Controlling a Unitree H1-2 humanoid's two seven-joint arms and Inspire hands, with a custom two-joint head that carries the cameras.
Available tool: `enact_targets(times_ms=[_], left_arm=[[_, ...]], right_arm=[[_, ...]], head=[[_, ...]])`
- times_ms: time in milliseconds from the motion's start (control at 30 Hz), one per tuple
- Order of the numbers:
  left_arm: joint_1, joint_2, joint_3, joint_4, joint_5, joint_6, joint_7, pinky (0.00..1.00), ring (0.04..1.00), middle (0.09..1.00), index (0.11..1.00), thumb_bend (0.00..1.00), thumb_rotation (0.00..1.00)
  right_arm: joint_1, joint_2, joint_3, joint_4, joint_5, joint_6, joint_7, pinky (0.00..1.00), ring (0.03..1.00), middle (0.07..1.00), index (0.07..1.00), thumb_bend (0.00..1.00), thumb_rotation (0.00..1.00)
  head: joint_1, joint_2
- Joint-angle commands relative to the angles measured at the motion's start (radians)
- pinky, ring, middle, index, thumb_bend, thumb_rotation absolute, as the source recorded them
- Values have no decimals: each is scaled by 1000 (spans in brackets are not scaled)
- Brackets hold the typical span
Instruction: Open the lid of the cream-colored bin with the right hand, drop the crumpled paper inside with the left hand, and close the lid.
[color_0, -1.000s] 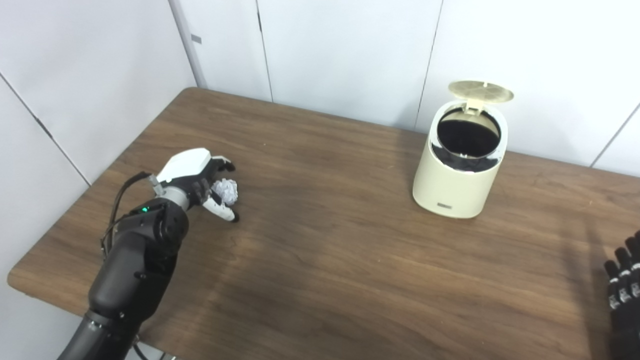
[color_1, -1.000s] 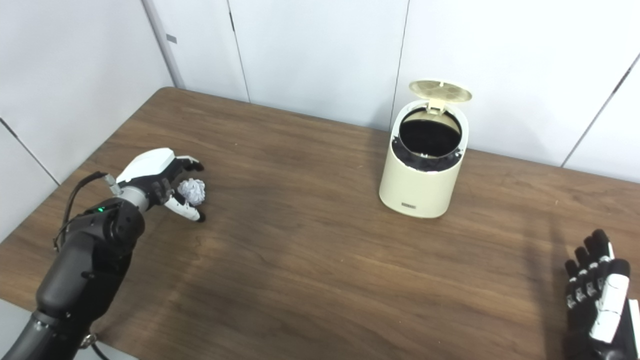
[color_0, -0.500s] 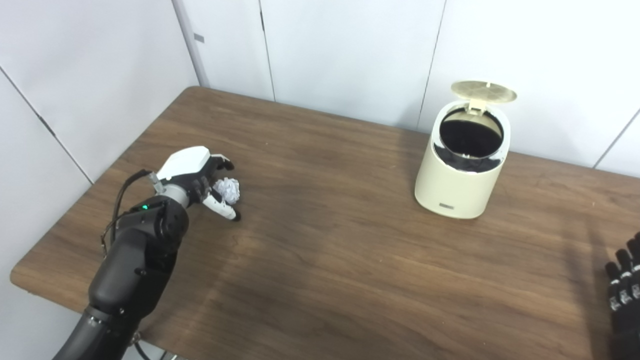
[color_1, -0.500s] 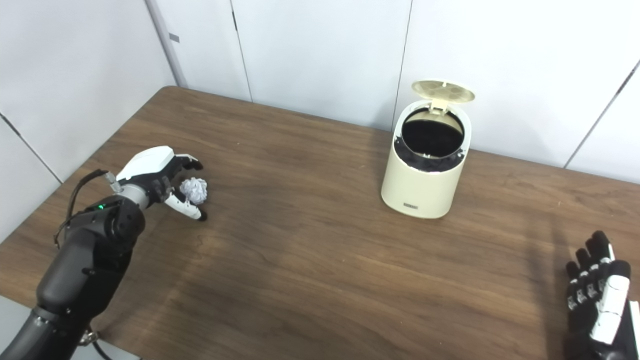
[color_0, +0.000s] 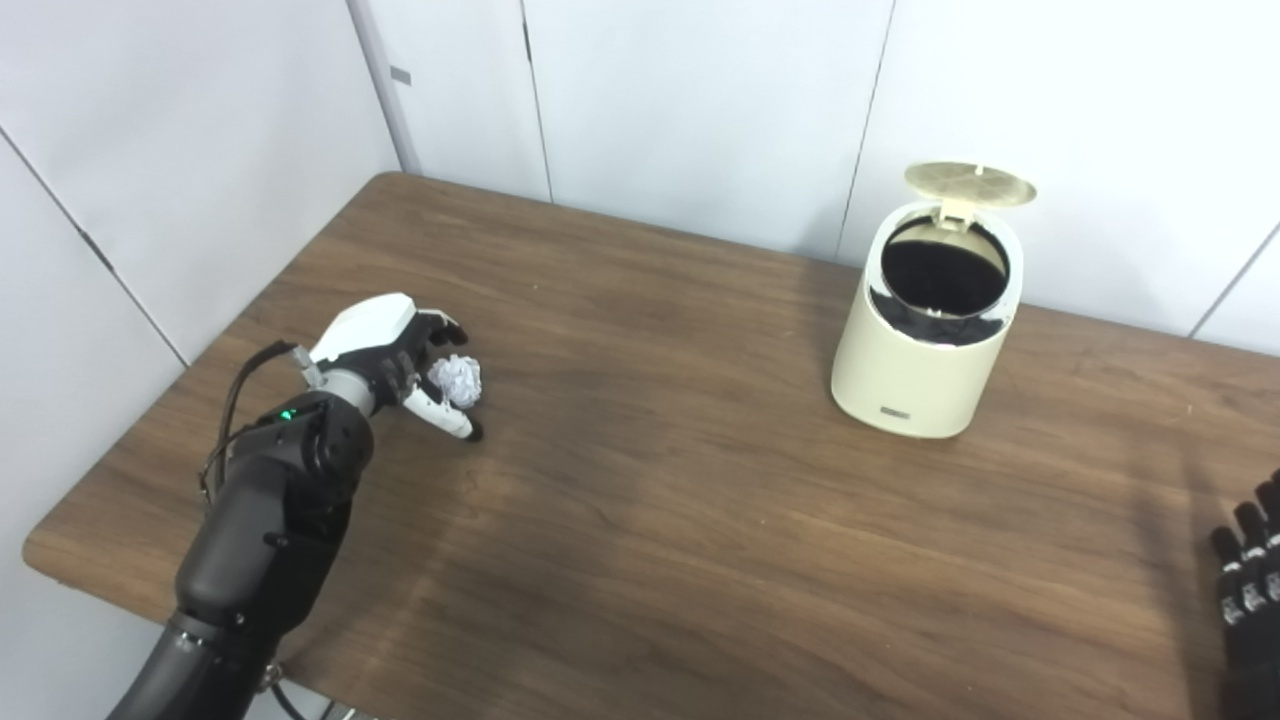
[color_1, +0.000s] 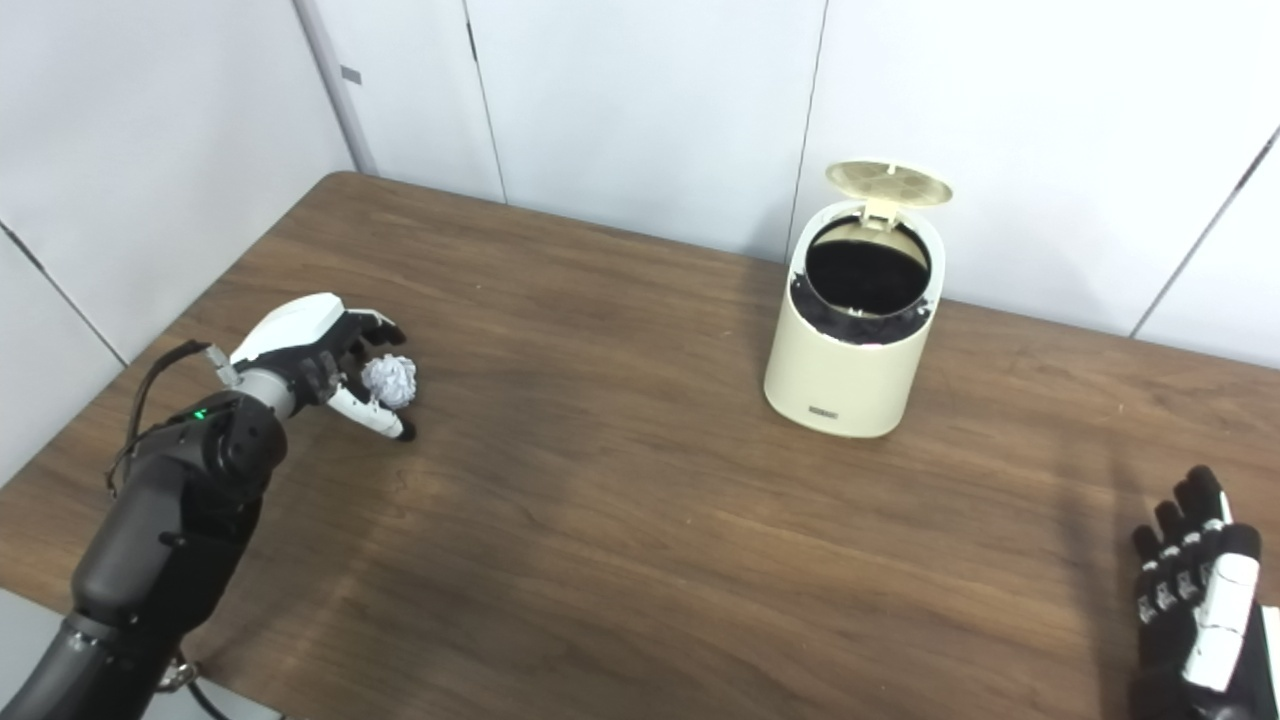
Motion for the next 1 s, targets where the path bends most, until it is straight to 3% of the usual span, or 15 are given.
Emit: enact_targets(times_ms=[0, 167, 333, 700, 867, 967], left_arm=[[-31, 11, 20, -8, -7, 3, -1, 678, 745, 793, 779, 795, 0], [-44, -14, 52, -11, 14, 4, -38, 582, 644, 706, 752, 774, 0], [-54, -27, 67, -18, 37, 4, -75, 529, 601, 671, 733, 765, 0], [-61, -34, 72, -31, 70, 4, -112, 510, 584, 650, 732, 762, 0], [-60, -29, 70, -32, 64, 4, -112, 589, 658, 717, 725, 769, 0], [-60, -33, 70, -36, 66, 4, -115, 535, 613, 677, 727, 765, 0]], right_arm=[[-17, -8, -4, -5, 5, -38, 11, 1000, 1000, 992, 957, 446, 993], [-18, -4, -9, -2, 25, -32, 15, 1000, 1000, 993, 958, 443, 980], [-16, -7, -7, 1, 13, -39, 14, 1000, 999, 987, 952, 457, 992], [-15, -1, -8, -4, 22, -33, 13, 997, 998, 988, 945, 443, 985], [-15, 0, -10, -4, 16, -26, 5, 976, 985, 978, 934, 449, 979], [-14, -2, -12, 1, 17, -27, 5, 963, 985, 978, 932, 463, 973]], head=[[-1, 3], [-1, 7], [-3, 13], [-4, 17], [-5, 18], [-6, 19]])
